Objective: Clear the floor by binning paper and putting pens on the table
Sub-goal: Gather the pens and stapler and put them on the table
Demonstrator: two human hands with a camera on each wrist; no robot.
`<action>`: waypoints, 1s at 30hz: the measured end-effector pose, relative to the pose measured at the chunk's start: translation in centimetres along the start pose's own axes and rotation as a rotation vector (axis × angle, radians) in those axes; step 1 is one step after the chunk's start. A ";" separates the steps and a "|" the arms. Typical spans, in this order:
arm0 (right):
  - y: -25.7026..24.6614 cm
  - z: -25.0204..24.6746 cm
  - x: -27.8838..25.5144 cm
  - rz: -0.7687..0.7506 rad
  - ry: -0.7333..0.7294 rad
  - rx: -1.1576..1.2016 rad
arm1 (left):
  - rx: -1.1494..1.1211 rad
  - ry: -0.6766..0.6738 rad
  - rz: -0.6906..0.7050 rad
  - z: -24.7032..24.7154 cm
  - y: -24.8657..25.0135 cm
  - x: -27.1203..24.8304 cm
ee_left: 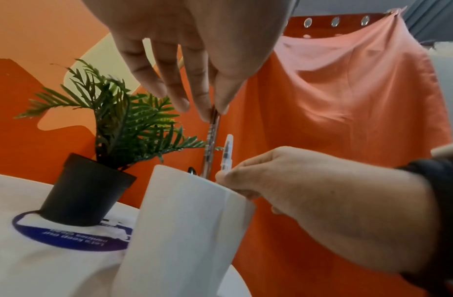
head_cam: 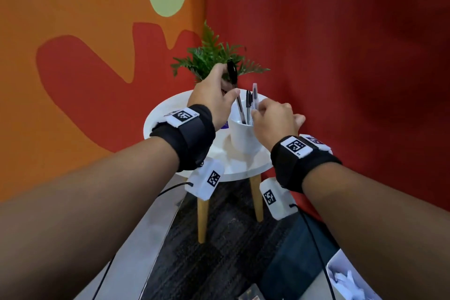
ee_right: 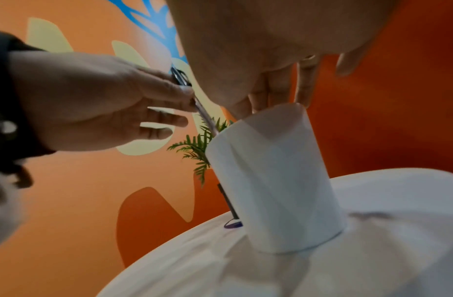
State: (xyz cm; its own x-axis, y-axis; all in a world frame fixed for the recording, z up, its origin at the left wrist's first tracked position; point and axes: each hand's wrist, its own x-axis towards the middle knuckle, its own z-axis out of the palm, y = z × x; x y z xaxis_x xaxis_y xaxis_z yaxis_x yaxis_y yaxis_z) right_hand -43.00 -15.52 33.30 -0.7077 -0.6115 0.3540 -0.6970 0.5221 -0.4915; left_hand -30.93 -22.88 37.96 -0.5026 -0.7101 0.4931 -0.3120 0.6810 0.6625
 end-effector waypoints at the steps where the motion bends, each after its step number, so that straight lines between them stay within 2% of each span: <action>1: -0.1 0.0 0.3 0.007 -0.012 -0.057 | 0.004 -0.009 -0.014 0.1 -0.1 0.1; 6: 0.0 -0.6 1.4 0.099 -0.062 -0.204 | -0.093 0.017 -0.119 0.5 -1.1 0.6; 10: 0.6 -1.3 0.3 0.089 -0.056 -0.078 | -0.098 0.009 -0.154 0.6 -1.5 1.0; 15: 0.9 -2.0 -2.2 0.023 0.011 0.116 | -0.001 -0.052 -0.153 1.3 -1.4 1.8; 22: 2.3 -2.0 -5.9 -0.048 0.034 0.242 | 0.038 -0.151 -0.263 3.1 -1.7 2.6; 26: 4.3 -1.4 -7.7 -0.014 0.068 0.332 | 0.045 -0.159 -0.177 3.3 -1.7 1.5; 30: 6.8 -0.3 -12.0 0.012 0.079 0.459 | 0.123 -0.116 0.061 2.9 -0.4 -4.2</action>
State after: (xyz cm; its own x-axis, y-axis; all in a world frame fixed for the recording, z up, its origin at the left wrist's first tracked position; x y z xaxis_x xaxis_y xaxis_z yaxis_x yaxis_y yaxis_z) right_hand -39.32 -4.47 25.96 -0.7342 -0.5506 0.3972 -0.5782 0.2004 -0.7909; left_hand -30.97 -19.65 33.99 -0.6113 -0.6459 0.4573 -0.3706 0.7442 0.5557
